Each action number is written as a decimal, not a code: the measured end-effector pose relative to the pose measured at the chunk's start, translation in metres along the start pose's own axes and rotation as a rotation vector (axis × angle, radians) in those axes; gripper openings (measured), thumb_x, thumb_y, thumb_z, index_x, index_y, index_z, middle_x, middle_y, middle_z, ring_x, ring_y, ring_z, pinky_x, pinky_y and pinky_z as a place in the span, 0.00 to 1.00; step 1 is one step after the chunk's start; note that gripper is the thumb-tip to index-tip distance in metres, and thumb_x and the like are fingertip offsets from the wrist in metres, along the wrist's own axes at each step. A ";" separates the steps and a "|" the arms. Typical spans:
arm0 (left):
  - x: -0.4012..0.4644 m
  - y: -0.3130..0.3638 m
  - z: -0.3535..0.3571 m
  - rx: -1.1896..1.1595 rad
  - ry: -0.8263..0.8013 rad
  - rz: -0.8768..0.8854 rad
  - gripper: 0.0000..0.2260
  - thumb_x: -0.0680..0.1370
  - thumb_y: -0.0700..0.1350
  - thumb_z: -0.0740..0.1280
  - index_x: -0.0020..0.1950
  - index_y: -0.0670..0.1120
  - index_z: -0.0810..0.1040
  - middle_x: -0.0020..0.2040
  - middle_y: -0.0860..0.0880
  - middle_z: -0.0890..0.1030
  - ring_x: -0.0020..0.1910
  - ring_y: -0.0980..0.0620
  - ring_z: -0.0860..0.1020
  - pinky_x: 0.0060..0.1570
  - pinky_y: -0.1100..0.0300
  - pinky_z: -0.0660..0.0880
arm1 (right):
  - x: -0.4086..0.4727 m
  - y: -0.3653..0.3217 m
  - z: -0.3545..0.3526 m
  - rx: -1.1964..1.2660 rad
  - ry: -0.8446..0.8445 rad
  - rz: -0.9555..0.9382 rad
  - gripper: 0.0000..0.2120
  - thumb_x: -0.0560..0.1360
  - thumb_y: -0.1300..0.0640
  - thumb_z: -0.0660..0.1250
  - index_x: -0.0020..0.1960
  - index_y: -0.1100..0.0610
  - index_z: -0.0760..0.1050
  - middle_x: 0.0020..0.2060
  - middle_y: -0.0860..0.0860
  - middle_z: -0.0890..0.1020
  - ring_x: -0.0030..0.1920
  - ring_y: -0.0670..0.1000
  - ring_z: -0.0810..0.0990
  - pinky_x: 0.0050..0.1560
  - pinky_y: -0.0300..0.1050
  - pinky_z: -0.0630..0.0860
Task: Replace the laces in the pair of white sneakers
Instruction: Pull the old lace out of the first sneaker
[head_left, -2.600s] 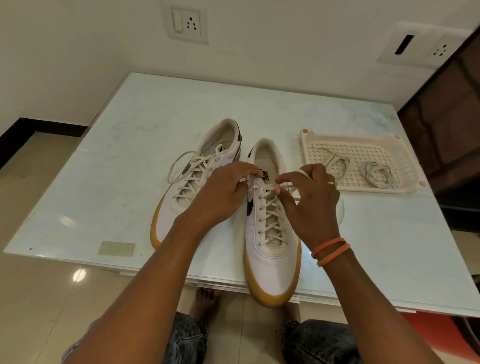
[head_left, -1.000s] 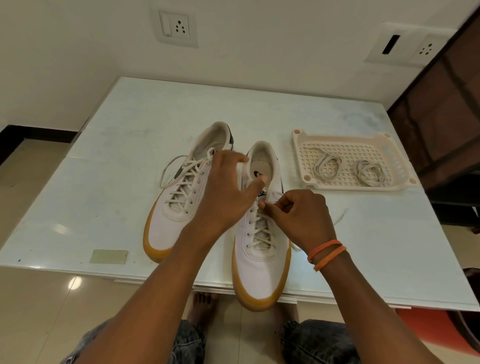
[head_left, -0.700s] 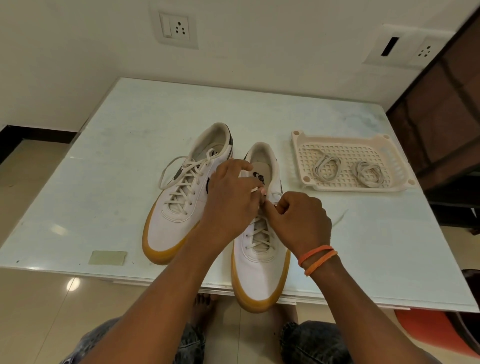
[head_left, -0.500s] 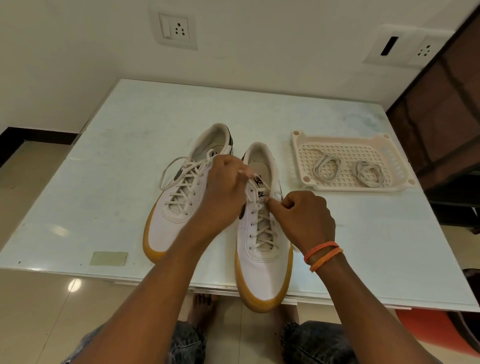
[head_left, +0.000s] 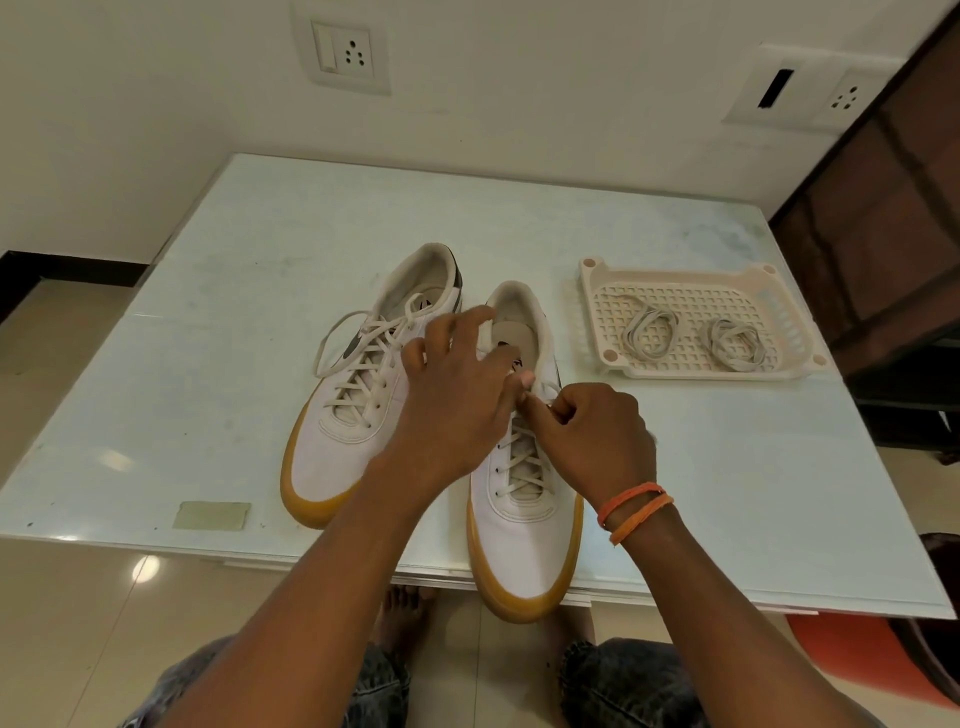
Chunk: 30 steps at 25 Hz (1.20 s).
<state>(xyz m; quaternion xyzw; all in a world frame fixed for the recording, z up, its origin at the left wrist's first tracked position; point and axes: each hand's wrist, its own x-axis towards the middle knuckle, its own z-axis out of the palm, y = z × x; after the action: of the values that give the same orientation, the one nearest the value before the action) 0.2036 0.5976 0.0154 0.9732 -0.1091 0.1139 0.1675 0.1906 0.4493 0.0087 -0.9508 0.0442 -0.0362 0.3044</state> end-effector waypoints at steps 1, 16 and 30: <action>-0.002 0.000 0.002 0.031 -0.028 -0.003 0.11 0.80 0.52 0.61 0.58 0.54 0.79 0.73 0.47 0.64 0.70 0.44 0.57 0.61 0.45 0.58 | 0.000 0.000 0.001 0.004 0.003 -0.012 0.26 0.73 0.38 0.66 0.26 0.55 0.70 0.22 0.48 0.72 0.26 0.48 0.72 0.29 0.39 0.65; 0.023 0.010 -0.009 0.029 -0.135 0.023 0.08 0.76 0.49 0.66 0.51 0.54 0.84 0.68 0.56 0.67 0.68 0.48 0.58 0.56 0.49 0.56 | 0.007 0.002 -0.003 0.111 0.007 -0.031 0.20 0.69 0.44 0.73 0.27 0.55 0.73 0.24 0.49 0.76 0.28 0.48 0.75 0.31 0.41 0.70; 0.021 -0.045 -0.055 -0.759 0.321 -0.737 0.09 0.69 0.50 0.61 0.31 0.47 0.71 0.38 0.45 0.71 0.39 0.45 0.72 0.40 0.53 0.67 | 0.015 0.014 -0.006 0.219 -0.044 0.061 0.30 0.64 0.37 0.76 0.24 0.60 0.69 0.23 0.58 0.75 0.24 0.48 0.69 0.33 0.48 0.75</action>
<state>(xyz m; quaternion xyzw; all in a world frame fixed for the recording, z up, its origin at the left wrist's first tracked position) 0.2247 0.6546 0.0575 0.7886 0.2324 0.1475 0.5498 0.2044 0.4329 0.0065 -0.9107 0.0622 -0.0104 0.4082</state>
